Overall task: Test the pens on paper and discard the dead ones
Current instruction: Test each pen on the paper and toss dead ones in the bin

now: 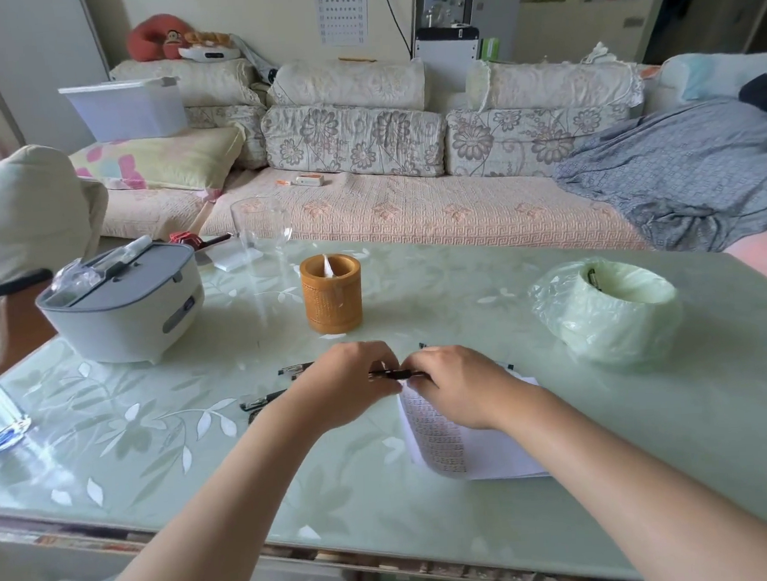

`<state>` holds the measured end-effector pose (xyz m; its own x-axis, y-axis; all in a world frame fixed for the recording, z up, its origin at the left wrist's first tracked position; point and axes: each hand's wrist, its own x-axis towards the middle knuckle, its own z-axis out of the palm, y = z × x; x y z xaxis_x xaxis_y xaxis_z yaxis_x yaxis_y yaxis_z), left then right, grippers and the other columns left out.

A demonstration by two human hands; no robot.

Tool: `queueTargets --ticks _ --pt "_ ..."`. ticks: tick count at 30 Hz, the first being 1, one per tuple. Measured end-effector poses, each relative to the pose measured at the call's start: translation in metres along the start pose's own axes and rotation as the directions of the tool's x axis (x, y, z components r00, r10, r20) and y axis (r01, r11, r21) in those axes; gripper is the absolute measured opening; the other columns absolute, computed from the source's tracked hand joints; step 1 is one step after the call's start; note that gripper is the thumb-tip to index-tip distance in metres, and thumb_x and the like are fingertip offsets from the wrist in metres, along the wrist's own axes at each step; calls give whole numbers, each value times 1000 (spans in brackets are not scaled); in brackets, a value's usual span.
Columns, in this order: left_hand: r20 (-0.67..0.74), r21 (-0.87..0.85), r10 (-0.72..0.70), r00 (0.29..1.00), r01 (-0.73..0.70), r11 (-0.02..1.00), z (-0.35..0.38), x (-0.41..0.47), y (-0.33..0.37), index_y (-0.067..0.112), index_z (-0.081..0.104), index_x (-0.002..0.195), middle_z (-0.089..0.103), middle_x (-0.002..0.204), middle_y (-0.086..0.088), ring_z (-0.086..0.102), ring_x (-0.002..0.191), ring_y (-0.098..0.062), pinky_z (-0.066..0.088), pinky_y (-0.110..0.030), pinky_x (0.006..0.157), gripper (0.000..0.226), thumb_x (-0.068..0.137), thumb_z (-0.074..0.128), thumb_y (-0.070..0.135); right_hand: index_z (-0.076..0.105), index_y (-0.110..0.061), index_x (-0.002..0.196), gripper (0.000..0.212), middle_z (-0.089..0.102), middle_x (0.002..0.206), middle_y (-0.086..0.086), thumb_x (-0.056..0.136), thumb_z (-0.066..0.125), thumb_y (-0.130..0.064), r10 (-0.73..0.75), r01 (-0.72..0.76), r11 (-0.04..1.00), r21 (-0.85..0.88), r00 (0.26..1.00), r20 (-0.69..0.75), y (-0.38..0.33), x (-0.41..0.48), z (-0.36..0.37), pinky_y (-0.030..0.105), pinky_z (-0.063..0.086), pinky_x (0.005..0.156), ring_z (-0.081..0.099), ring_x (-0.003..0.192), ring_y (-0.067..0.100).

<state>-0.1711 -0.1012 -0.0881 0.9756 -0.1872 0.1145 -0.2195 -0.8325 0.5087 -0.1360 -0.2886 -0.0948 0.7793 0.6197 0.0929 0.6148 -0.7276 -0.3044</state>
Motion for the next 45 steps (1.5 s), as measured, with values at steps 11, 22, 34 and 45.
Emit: queueTargets --ticks 11,22,34,45 --pt "103 -80 -72 992 80 994 19 31 19 22 69 85 71 76 11 64 61 -9 50 -23 60 16 92 56 19 66 -26 99 14 62 98 -8 92 55 -21 121 -120 993 6 991 -64 57 -25 -14 35 48 79 58 92 17" --pt "65 -192 -52 997 64 979 48 57 37 24 68 83 72 76 3 66 65 -9 52 -24 61 4 86 67 23 68 -28 100 21 53 82 -13 96 52 -41 95 -91 995 35 990 -107 82 -26 -7 30 39 66 55 81 14" --pt "64 -286 -15 998 33 958 69 80 54 18 68 80 73 72 5 67 63 -5 38 -13 44 7 85 64 16 66 -29 97 24 62 86 -11 99 46 -43 127 -114 989 97 983 -133 106 -26 -2 31 44 70 58 82 12" --pt "153 -346 -19 988 72 936 71 90 45 17 67 81 74 74 4 68 65 -11 57 -42 70 6 87 66 14 63 -37 105 24 65 77 -11 95 46 -51 207 -197 975 104 974 -91 111 -28 -2 32 49 66 60 73 12"
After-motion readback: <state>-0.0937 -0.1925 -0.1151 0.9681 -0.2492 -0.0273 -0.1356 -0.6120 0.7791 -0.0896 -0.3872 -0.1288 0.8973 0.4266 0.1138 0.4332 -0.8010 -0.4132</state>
